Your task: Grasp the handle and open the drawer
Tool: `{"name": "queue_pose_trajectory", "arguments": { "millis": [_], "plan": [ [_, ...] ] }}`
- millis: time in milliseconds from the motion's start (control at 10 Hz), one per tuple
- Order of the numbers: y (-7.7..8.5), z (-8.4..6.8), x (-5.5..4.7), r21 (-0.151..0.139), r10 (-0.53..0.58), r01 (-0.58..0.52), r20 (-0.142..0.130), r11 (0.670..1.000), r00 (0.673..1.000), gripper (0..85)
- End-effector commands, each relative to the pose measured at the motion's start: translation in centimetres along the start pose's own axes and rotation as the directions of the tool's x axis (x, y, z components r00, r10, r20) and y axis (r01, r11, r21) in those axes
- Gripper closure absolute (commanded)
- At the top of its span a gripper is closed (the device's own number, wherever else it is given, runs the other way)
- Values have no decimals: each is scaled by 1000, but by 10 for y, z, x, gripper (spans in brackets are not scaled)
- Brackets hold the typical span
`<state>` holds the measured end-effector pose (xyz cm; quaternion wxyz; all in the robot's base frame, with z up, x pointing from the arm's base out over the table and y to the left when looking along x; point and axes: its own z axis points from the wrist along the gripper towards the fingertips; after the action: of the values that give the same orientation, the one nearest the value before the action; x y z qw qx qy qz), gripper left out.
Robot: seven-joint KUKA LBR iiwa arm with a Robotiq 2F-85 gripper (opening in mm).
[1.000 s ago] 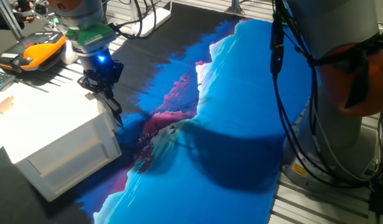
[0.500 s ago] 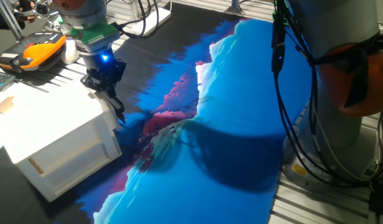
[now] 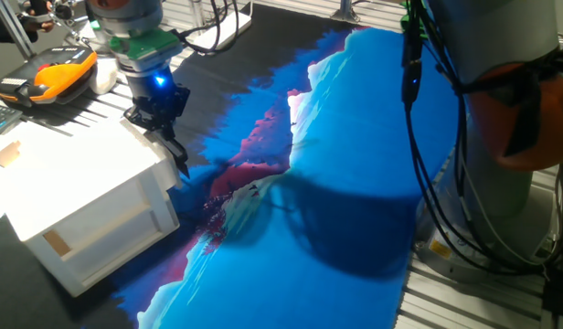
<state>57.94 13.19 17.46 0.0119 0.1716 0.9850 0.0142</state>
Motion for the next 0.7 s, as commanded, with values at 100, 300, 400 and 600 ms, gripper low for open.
{"name": "queue_pose_trajectory", "arguments": {
  "millis": [100, 300, 400, 600],
  "plan": [
    [-6, 1, -2, -5, -8, 8, 0, 1000, 1000, 850],
    [-10, 1, -3, -6, -11, 11, 0, 1000, 1000, 850],
    [-12, 0, -3, -6, -13, 13, 0, 1000, 1000, 850],
    [-17, -3, -2, -6, -17, 17, -2, 1000, 1000, 850]
  ]
}}
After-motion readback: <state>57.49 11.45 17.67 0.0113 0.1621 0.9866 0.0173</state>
